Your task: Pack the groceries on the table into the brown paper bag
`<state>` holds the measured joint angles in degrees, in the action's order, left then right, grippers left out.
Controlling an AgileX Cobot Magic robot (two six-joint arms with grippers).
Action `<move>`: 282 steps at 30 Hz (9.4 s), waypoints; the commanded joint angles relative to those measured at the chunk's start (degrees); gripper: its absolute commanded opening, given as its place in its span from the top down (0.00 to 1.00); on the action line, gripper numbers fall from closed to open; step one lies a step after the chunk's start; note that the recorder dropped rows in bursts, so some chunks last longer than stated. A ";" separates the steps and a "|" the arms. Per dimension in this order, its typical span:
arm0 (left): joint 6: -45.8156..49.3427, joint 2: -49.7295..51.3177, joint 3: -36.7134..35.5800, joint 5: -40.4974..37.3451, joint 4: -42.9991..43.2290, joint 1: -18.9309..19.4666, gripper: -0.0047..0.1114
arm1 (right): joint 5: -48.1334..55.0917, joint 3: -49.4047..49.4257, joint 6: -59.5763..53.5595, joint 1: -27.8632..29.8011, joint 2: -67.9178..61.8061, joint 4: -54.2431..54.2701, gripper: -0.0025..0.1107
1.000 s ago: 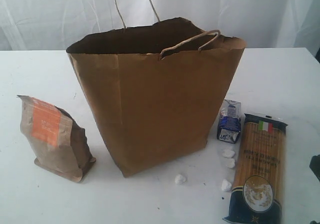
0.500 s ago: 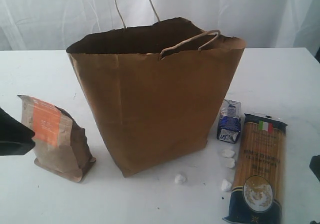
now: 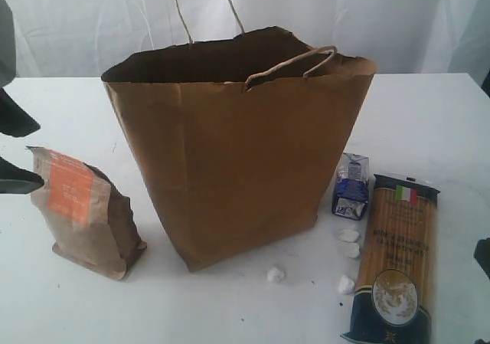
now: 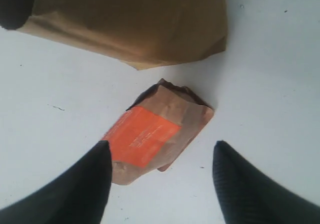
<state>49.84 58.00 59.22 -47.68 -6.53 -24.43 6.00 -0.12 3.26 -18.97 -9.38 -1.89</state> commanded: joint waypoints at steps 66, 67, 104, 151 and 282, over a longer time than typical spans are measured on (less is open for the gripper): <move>-2.57 1.80 21.12 0.44 -11.55 11.14 0.96 | 0.31 0.12 -0.45 0.37 0.21 0.03 0.98; -0.86 2.09 23.03 1.47 -14.14 11.14 0.96 | 0.31 0.12 -0.45 0.37 0.21 0.03 0.98; 8.96 27.02 44.13 6.72 -25.72 -8.28 0.96 | 0.31 0.12 -0.45 0.37 0.21 0.03 0.98; -4.67 38.60 44.17 -4.81 -16.12 -8.28 0.26 | 0.31 0.12 -0.45 0.37 0.21 0.03 0.98; -50.89 -52.57 -59.22 54.86 -1.56 -8.28 0.96 | 0.31 0.12 -0.45 0.37 0.21 0.03 0.98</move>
<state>-1.26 7.20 0.18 8.45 -7.89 -32.49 6.22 -0.12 3.26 -18.97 -9.38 -1.89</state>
